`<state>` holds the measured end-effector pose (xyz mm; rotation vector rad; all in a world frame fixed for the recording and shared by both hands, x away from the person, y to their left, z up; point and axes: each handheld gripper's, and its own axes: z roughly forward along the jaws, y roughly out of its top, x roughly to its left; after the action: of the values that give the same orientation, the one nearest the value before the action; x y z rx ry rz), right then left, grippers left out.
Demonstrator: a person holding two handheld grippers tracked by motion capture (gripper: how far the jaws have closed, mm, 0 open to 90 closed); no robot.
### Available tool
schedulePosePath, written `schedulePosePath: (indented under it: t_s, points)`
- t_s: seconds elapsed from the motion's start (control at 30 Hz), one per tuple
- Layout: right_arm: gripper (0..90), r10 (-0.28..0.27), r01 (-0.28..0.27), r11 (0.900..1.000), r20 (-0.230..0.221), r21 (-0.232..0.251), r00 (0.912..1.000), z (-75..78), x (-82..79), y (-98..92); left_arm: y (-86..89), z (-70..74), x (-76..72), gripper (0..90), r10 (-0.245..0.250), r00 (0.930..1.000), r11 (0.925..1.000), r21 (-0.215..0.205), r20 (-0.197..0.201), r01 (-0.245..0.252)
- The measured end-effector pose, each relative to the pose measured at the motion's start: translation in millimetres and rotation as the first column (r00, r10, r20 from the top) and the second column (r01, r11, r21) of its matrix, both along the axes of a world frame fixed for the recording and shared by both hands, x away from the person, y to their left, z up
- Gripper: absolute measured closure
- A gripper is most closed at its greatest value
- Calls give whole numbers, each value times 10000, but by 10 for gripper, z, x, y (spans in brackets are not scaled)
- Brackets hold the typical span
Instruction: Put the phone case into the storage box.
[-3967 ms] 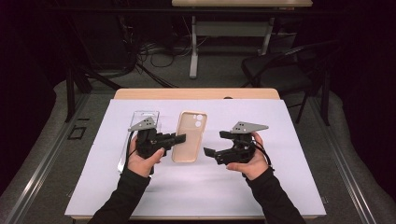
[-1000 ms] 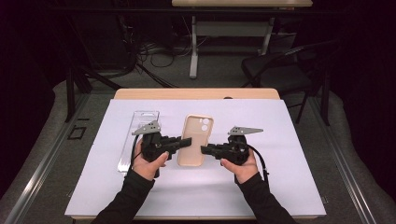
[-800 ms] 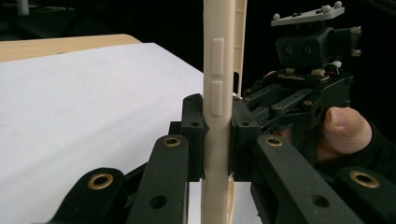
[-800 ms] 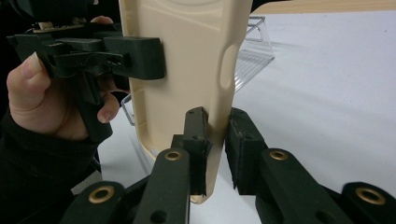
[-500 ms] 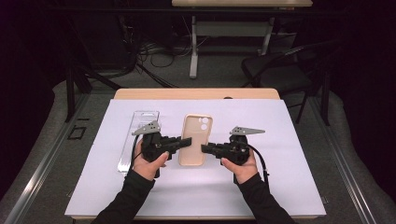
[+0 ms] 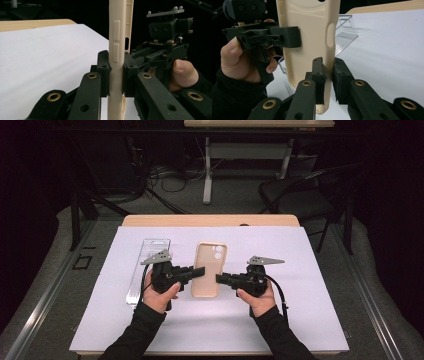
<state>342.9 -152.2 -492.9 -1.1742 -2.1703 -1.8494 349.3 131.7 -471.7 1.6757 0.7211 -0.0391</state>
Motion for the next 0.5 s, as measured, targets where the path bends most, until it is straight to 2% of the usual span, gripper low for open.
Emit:
schedulePosePath:
  t_s: [0.3,0.5]
  points:
    - [817,70,-70,10000,30,71,10000,-32,4,-3,-2,-1,0,804,42,10000,9999,132,39,-42]
    - [820,51,-52,9999,114,105,9999,-33,-5,0,3,2,1,799,63,10000,10000,71,61,-63]
